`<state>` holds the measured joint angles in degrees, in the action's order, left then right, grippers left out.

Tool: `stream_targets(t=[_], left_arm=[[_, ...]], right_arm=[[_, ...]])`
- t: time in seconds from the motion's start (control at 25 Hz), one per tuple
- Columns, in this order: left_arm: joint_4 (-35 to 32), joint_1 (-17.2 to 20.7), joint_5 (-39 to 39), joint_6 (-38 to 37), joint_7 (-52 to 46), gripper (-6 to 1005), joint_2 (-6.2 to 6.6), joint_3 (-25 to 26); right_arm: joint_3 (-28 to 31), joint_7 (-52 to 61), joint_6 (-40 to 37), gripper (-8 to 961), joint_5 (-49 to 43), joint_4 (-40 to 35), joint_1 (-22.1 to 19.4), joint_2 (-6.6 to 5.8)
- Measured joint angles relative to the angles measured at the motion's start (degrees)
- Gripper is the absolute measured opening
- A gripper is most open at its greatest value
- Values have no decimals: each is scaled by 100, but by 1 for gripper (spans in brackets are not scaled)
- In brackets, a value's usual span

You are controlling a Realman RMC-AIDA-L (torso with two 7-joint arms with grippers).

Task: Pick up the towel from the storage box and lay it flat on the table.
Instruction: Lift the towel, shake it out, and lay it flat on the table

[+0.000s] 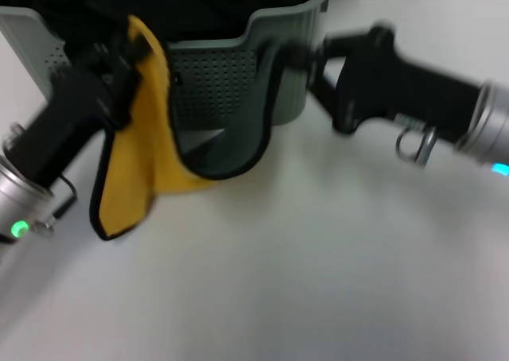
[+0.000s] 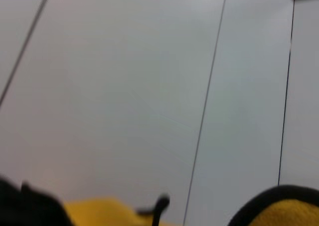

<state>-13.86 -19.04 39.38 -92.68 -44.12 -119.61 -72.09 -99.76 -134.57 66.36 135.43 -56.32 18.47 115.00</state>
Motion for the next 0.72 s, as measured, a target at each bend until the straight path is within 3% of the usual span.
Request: stream_targets(t=[0.36,0.52,0.72], left_arm=[[732,-45,600,241,796,145,-76,-62],[766,-46,667,43,724,162,-110,-68],[806,-54,674,-455,687,253,-116,-121]], right_arm=[[781,624,-314,8,-325,-1529,-141,27],[1215,1123,-523,10,-663,-2021,-59,25],[1409,1551,-786,12,-1038,-2425,98,13]])
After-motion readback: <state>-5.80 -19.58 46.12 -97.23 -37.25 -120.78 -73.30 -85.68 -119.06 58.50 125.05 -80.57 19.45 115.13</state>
